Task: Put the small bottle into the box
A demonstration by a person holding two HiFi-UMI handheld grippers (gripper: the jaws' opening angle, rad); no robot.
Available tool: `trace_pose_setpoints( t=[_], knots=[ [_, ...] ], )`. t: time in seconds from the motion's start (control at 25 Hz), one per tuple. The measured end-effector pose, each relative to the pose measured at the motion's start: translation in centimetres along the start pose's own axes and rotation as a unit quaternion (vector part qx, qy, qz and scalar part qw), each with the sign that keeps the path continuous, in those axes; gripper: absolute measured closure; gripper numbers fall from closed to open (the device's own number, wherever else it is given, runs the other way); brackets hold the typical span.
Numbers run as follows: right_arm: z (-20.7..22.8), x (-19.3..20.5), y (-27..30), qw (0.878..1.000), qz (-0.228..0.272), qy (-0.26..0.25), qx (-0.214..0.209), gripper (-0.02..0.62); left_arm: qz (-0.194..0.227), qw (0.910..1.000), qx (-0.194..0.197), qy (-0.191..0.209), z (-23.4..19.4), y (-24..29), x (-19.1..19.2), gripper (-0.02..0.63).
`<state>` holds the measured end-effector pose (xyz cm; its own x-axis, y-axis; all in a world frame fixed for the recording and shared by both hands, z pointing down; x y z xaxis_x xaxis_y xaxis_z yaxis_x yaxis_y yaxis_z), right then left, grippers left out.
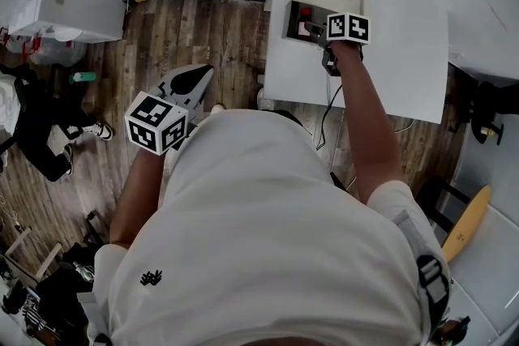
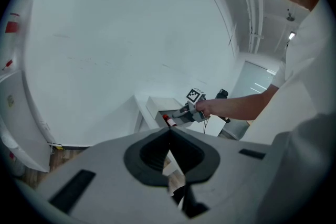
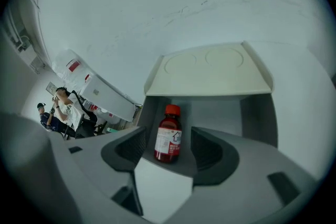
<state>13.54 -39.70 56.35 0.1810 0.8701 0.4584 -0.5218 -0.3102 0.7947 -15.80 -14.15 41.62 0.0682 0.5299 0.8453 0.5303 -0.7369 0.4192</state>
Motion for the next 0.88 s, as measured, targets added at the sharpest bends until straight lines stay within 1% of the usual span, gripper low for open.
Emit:
trace_pose_setpoints(
  t=[0.2,0.28,0.44,0.52,0.68,0.88],
  knots=[
    [-1.3,1.6,-2.1,1.000,0.027,0.006,0.004,0.324,-0.001,0.9999,0.012,0.008,-0.2,-1.3,0.5,0.600],
    [-1.9,2.5,-3.1,0.999,0.040,0.006,0.005,0.336,-0.001,0.9998,0.018,0.012,-0.3,-1.8,0.7,0.600],
    [-3.6,4.7,-5.2,0.998,0.060,0.000,0.011,0.407,0.001,0.9994,0.028,0.019,-0.5,-3.0,1.2,0.600],
    [-4.7,6.1,-6.3,0.998,0.068,-0.004,0.013,0.469,0.003,0.9993,0.032,0.021,-0.6,-3.6,1.4,0.600],
    [-7.0,9.5,-8.3,0.996,0.084,-0.007,0.011,0.562,0.008,0.9987,0.042,0.028,-0.5,-4.7,2.1,0.600],
    [-10.1,14.6,-10.4,0.994,0.106,-0.003,-0.006,0.584,0.004,0.9984,0.050,0.027,-1.2,-5.9,3.6,0.600]
  ],
)
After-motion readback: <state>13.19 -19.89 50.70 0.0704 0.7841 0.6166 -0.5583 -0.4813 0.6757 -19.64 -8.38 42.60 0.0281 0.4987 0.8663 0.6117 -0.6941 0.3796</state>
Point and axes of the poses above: the fingertips, and each gripper's own axes: y forward along the fingers, z to its right, x out of its underside, the point moved 8 cm from there along -y, backward along the fingers, and after that the axes turned 5 degrees about z, right-handed, at the moved point
